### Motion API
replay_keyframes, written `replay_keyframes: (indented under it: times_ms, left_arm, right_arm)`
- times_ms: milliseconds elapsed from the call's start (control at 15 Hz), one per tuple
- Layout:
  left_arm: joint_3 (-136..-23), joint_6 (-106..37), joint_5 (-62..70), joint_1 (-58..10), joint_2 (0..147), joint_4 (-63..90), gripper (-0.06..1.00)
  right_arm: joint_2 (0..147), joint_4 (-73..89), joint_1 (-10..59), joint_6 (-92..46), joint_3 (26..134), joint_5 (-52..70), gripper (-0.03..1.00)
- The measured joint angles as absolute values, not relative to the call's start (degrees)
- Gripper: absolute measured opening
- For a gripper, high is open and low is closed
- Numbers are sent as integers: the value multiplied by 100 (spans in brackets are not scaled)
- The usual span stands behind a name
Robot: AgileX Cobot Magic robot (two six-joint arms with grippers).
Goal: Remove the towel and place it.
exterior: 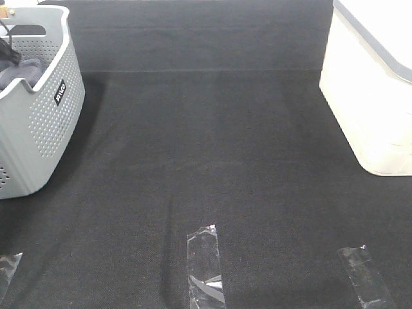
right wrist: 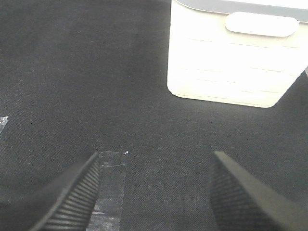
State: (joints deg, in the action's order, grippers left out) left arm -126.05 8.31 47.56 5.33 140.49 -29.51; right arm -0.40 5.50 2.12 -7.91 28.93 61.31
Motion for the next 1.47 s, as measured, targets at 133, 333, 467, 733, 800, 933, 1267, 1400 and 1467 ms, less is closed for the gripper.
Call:
replay_keyframes:
  times_ms: [133, 333, 467, 733, 800, 933, 1267, 1400, 1467]
  left_arm:
    - [-12605, 819, 4727, 533, 13791, -2836, 0]
    - [-12605, 802, 4658, 510, 13356, -2664, 0]
    - [-12605, 682, 4658, 435, 13023, -2550, 0]
    - [-12605, 126, 4664, 229, 12267, -1862, 0]
    - [-12605, -74, 4670, 155, 12095, -1707, 0]
    - [-12605, -424, 4681, -34, 11757, -1415, 0]
    - [-12605, -859, 4778, -613, 10817, -842, 0]
    - [-12605, -991, 4796, -848, 10497, -527, 0]
    - [-12605, -1054, 4807, -951, 10359, -298, 0]
  right_arm:
    - [-40, 550, 212, -791, 2893, 6131, 62]
    - [-40, 550, 212, -791, 2893, 6131, 62]
    - [-40, 550, 212, -791, 2893, 6131, 62]
    - [-40, 550, 212, -791, 2893, 6131, 62]
    - [-40, 550, 212, -791, 2893, 6131, 62]
    - [-40, 550, 212, -791, 2893, 6131, 62]
    - [-40, 550, 212, -791, 2893, 6131, 62]
    - [-40, 550, 212, -791, 2893, 6131, 62]
    - [-40, 550, 212, -791, 2893, 6131, 62]
